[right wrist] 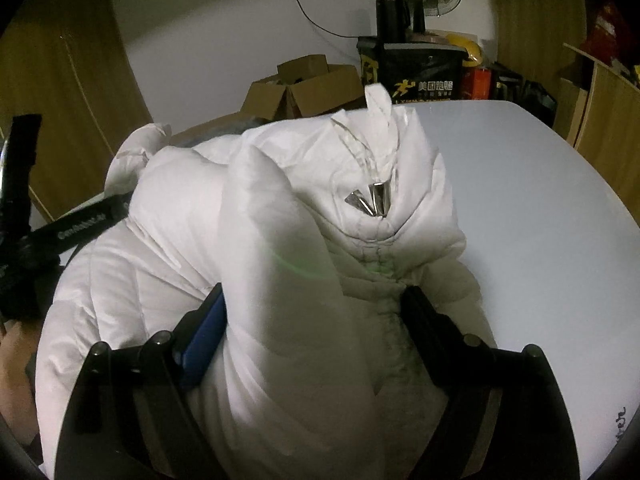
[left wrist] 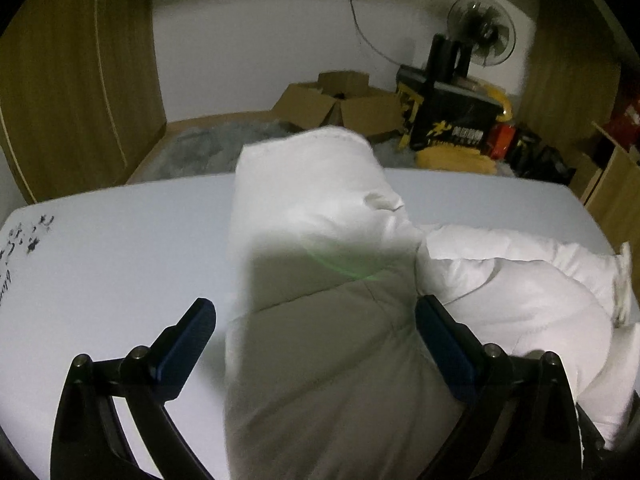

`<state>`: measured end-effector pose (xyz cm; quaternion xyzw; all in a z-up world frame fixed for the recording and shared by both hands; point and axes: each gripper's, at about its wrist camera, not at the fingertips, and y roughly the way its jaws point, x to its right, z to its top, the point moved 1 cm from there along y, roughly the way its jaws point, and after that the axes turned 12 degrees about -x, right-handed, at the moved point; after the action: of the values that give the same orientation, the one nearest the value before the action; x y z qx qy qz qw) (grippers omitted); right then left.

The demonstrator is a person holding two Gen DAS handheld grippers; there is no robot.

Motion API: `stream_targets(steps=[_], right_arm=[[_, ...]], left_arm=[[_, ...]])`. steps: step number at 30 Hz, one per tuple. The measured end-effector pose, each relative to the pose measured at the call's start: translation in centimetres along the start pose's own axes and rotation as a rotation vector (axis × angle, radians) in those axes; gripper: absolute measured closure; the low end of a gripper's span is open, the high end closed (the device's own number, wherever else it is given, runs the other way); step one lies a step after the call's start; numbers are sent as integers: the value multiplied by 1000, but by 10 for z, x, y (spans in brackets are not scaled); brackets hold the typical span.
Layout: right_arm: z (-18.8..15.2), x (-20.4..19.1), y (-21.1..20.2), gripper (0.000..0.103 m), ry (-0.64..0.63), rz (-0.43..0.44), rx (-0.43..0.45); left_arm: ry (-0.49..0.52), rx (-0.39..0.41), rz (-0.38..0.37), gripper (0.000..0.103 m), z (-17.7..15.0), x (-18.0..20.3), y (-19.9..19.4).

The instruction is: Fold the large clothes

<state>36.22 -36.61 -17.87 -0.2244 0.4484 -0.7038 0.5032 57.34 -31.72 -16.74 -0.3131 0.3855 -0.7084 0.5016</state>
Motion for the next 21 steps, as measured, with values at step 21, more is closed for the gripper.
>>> stream_targets(steps=[21], right_arm=[[-57,-16,-35,3,-100,93,-73]], left_arm=[[185,1,93,1,-5,42,-17]])
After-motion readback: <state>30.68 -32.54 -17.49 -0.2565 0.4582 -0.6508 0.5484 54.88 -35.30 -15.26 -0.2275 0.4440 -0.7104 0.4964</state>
